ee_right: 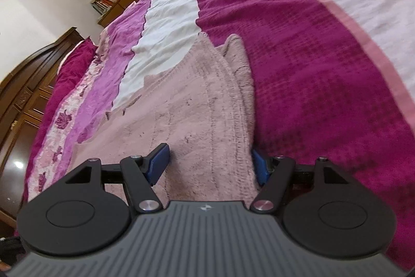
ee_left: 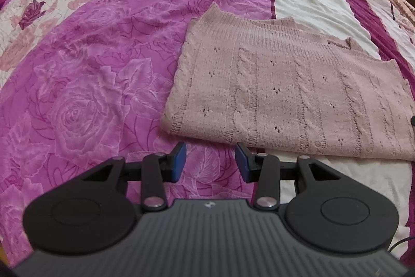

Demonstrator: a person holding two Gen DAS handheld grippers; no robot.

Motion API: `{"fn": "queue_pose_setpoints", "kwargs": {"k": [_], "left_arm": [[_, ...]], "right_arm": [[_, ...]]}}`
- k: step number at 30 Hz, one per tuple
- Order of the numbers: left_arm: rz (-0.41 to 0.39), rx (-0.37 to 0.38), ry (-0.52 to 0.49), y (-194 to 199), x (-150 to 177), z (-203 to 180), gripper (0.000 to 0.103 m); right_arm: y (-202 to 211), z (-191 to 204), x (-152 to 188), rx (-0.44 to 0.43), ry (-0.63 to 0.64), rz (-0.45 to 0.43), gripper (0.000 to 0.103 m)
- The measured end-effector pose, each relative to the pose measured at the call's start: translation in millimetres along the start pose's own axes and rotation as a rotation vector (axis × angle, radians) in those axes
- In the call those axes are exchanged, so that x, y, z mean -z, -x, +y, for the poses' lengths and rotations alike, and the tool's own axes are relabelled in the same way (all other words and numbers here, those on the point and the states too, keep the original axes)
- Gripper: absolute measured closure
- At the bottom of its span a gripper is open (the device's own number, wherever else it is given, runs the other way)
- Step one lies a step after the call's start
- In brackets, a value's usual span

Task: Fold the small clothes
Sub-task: 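Reach the right tool to the cardigan's folded side and grasp it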

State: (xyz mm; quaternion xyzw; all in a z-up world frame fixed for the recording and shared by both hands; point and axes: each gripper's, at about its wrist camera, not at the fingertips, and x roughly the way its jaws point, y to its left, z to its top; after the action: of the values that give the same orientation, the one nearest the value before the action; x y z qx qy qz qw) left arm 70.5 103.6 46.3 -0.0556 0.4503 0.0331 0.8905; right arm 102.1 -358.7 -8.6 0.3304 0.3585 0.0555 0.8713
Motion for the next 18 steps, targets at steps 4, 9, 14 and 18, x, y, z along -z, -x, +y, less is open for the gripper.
{"fn": "queue_pose_setpoints", "kwargs": {"k": [4,9,14,18], "left_arm": [[0.003,-0.004,-0.012,-1,0,-1,0.060],[0.009,-0.008,-0.015,-3,0,-2,0.060],[0.017,-0.015,-0.026,-6,2,-4,0.060],[0.014,-0.015,-0.031,-6,3,-6,0.060]], "right_arm": [[-6,-6,-5,-0.066,-0.061,0.013,0.029],[-10,-14,-5,-0.130,-0.129,0.015,0.045],[-16,-22,-5,-0.147,-0.174,0.013,0.047],[-27,-17,-9,-0.144,-0.174,0.010,0.047]]}}
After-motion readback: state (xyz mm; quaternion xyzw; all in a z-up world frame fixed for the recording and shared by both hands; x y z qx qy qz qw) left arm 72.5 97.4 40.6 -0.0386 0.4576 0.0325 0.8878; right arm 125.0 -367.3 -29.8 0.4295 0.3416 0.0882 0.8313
